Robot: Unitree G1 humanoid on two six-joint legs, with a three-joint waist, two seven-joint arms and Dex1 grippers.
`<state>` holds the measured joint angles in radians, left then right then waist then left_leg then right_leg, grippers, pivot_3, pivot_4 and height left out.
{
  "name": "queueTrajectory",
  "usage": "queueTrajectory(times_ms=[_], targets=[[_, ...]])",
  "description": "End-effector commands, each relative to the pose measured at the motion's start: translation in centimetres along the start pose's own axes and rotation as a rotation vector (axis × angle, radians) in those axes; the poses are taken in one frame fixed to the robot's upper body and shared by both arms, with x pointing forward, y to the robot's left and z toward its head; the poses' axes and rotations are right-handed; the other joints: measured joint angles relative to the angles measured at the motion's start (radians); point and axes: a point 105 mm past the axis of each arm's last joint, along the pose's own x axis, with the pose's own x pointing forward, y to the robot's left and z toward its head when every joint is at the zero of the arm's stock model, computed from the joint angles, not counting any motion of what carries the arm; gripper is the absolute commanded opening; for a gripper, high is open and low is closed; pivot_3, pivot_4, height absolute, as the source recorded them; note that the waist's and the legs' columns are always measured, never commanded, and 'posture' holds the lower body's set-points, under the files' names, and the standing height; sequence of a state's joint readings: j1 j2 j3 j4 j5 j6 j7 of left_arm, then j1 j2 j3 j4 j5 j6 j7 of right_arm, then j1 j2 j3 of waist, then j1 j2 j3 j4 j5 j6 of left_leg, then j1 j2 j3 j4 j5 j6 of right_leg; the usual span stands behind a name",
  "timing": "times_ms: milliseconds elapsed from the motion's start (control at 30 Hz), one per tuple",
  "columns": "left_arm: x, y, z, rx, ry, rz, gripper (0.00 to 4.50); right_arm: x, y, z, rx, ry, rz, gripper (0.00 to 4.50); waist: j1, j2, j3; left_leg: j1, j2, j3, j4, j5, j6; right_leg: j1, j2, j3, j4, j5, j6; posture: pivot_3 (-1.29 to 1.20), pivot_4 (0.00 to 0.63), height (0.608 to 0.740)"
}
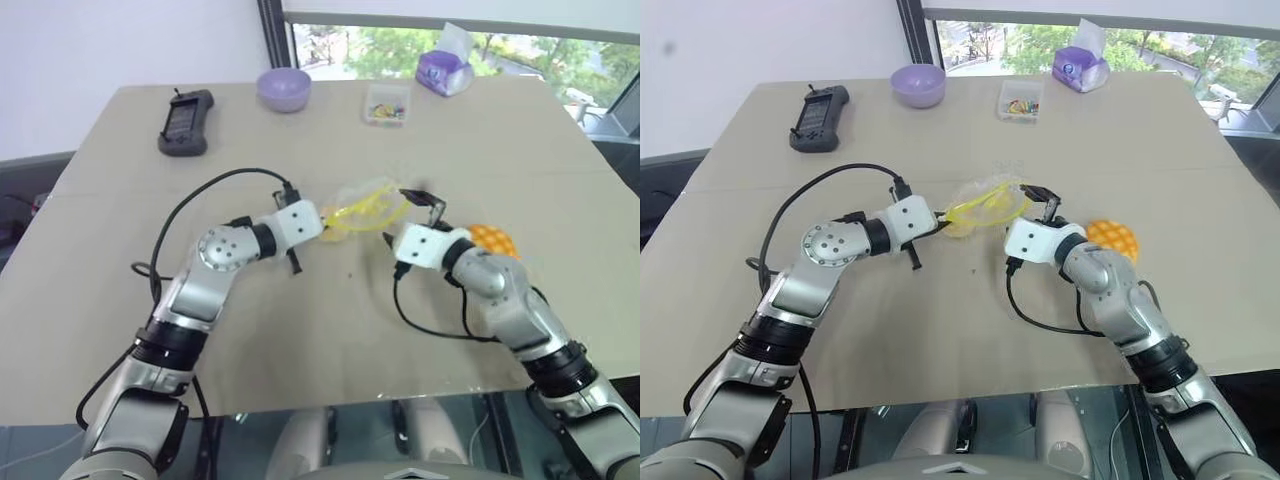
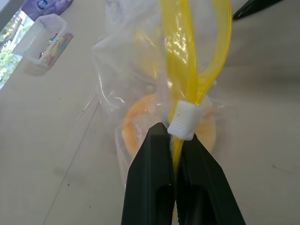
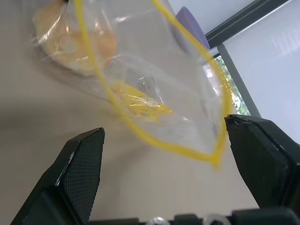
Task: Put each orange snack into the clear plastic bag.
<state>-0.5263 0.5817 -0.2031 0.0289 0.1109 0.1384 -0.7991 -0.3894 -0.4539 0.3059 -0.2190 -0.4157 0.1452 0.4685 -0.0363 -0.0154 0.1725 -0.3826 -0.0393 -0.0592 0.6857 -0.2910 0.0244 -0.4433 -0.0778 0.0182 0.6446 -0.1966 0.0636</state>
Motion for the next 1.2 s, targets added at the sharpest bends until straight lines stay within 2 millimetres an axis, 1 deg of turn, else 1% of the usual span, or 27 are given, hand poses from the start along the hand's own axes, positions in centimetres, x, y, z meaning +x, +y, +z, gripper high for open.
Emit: queueTrajectory(times_ms=[33,100,133,167,233,267,333,433,567,667,733,800,833,900,933,1000,1067,1133,1200], targets=[[-0.4,1.3,0.6,-0.009,-0.023,0.043,0.00,-2.2,-2.7,0.4,0.189,-0.014,-0.101,4.48,0.001,0.000,0.000,0.000,0.000,0.000,0.000,0.000,0.001,0.000,0.000,0.000,0.000,0.000,0.000,0.00,0.150,0.740],[-0.4,1.4,0.5,-0.020,-0.027,0.043,0.00,-3.7,-3.6,-1.0,0.268,0.041,-0.168,4.48,0.004,0.000,0.000,0.000,0.000,0.000,0.000,-0.001,0.001,0.000,0.000,0.000,0.000,0.000,0.000,0.00,0.150,0.740],[-0.4,1.4,0.5,-0.023,-0.029,0.043,0.00,-4.2,-3.8,-1.4,0.291,0.061,-0.186,4.48,0.005,0.000,0.000,0.000,0.000,0.000,0.000,-0.001,0.001,0.000,0.000,0.000,0.000,0.000,0.000,0.00,0.150,0.740],[-0.5,1.5,0.5,-0.024,-0.030,0.043,0.00,-5.1,-3.9,-2.3,0.327,0.099,-0.215,4.48,0.006,0.000,0.000,0.000,0.000,0.000,0.000,-0.001,0.001,0.000,0.000,0.000,0.000,0.000,0.000,0.00,0.150,0.740],[-0.6,1.8,0.4,-0.020,-0.031,0.043,0.00,-7.2,-3.5,-4.5,0.432,0.193,-0.249,4.48,0.010,0.000,0.000,0.000,0.000,0.000,0.000,-0.001,0.001,0.000,0.000,0.000,0.000,0.000,0.000,0.00,0.150,0.740],[-0.6,1.9,0.3,-0.019,-0.030,0.044,0.00,-8.1,-3.2,-5.2,0.468,0.230,-0.253,4.48,0.013,0.000,0.000,0.000,0.000,-0.001,0.000,-0.001,0.001,0.000,0.000,0.000,0.000,0.000,0.000,0.00,0.150,0.740],[-0.7,2.2,0.2,-0.017,-0.029,0.044,0.00,-9.2,-2.8,-6.1,0.527,0.281,-0.281,4.48,0.020,0.000,0.000,0.000,0.000,0.000,0.000,-0.001,0.001,0.000,0.000,0.000,0.000,0.000,0.000,0.00,0.150,0.740],[-0.7,2.4,0.2,-0.014,-0.031,0.044,0.00,-10.5,-2.3,-7.7,0.640,0.366,-0.347,4.48,0.017,0.000,0.000,0.001,0.000,0.001,0.000,-0.001,0.002,0.000,0.000,0.001,0.001,0.000,0.000,0.00,0.150,0.740],[-0.7,2.3,0.4,-0.019,-0.043,0.032,0.00,-10.9,-0.6,-9.0,0.787,0.425,-0.364,4.48,0.021,0.000,0.000,0.002,0.000,0.000,0.000,-0.001,0.003,0.001,0.000,0.000,0.001,0.000,0.000,0.00,0.150,0.740],[-0.6,2.2,0.4,-0.020,-0.044,0.027,0.00,-10.5,1.4,-9.8,0.858,0.459,-0.316,4.48,0.021,0.000,0.000,0.002,0.000,0.000,0.000,-0.001,0.002,0.002,0.000,0.000,0.001,0.000,0.000,0.00,0.150,0.740],[-0.6,2.2,0.4,-0.018,-0.045,0.025,0.00,-10.1,2.2,-10.2,0.882,0.473,-0.297,4.48,0.021,0.000,0.000,0.003,0.000,0.000,0.000,-0.001,0.002,0.002,0.000,0.001,0.001,0.000,0.000,0.00,0.150,0.740],[-0.5,2.2,0.5,-0.016,-0.047,0.024,0.00,-10.1,2.5,-10.7,0.884,0.492,-0.302,3.90,0.021,-0.001,-0.001,0.004,0.000,0.000,0.000,-0.001,0.003,0.004,0.000,0.000,0.000,0.000,0.000,0.00,0.150,0.740],[-0.5,2.2,0.6,-0.015,-0.047,0.025,0.00,-10.1,2.5,-10.9,0.883,0.495,-0.306,3.68,0.021,-0.001,-0.001,0.004,0.000,0.000,0.000,-0.002,0.003,0.004,0.000,0.000,0.000,0.000,0.000,0.00,0.150,0.740],[-0.5,2.2,0.6,-0.015,-0.047,0.025,0.00,-10.1,2.0,-10.9,0.876,0.483,-0.320,2.79,0.021,-0.002,-0.002,0.005,0.000,-0.001,0.000,-0.002,0.003,0.005,0.000,0.000,0.000,0.000,0.000,0.00,0.150,0.740],[-0.5,2.2,0.6,-0.015,-0.046,0.025,0.00,-10.1,1.4,-10.8,0.857,0.469,-0.331,2.30,0.021,-0.002,-0.002,0.005,0.000,-0.001,0.000,-0.002,0.003,0.005,0.000,-0.001,0.000,0.000,0.000,0.00,0.150,0.740],[-0.5,2.2,0.6,-0.016,-0.044,0.026,0.00,-10.2,0.4,-10.4,0.825,0.439,-0.347,1.68,0.021,-0.002,-0.002,0.005,0.000,-0.001,0.000,-0.002,0.003,0.005,0.000,0.000,0.000,0.000,0.000,0.00,0.150,0.740],[-0.4,2.2,0.6,-0.016,-0.043,0.027,0.00,-10.0,-0.7,-9.4,0.794,0.377,-0.341,1.68,0.021,-0.002,-0.002,0.005,0.000,-0.001,0.000,-0.001,0.003,0.005,0.000,0.000,0.000,0.000,0.000,0.00,0.150,0.740],[-0.3,2.2,0.6,-0.016,-0.038,0.032,0.00,-9.4,-1.4,-6.2,0.798,0.230,-0.256,1.68,0.020,-0.001,-0.001,0.004,0.000,-0.001,0.000,-0.001,0.003,0.005,0.000,0.000,0.000,0.000,0.000,0.00,0.150,0.740],[-0.2,2.3,0.7,-0.007,-0.034,0.035,0.00,-9.0,-1.3,-2.9,0.822,0.099,-0.150,1.68,0.020,-0.001,-0.001,0.004,0.000,-0.001,0.000,-0.002,0.003,0.004,0.000,0.000,0.000,0.000,0.000,0.00,0.150,0.740]])
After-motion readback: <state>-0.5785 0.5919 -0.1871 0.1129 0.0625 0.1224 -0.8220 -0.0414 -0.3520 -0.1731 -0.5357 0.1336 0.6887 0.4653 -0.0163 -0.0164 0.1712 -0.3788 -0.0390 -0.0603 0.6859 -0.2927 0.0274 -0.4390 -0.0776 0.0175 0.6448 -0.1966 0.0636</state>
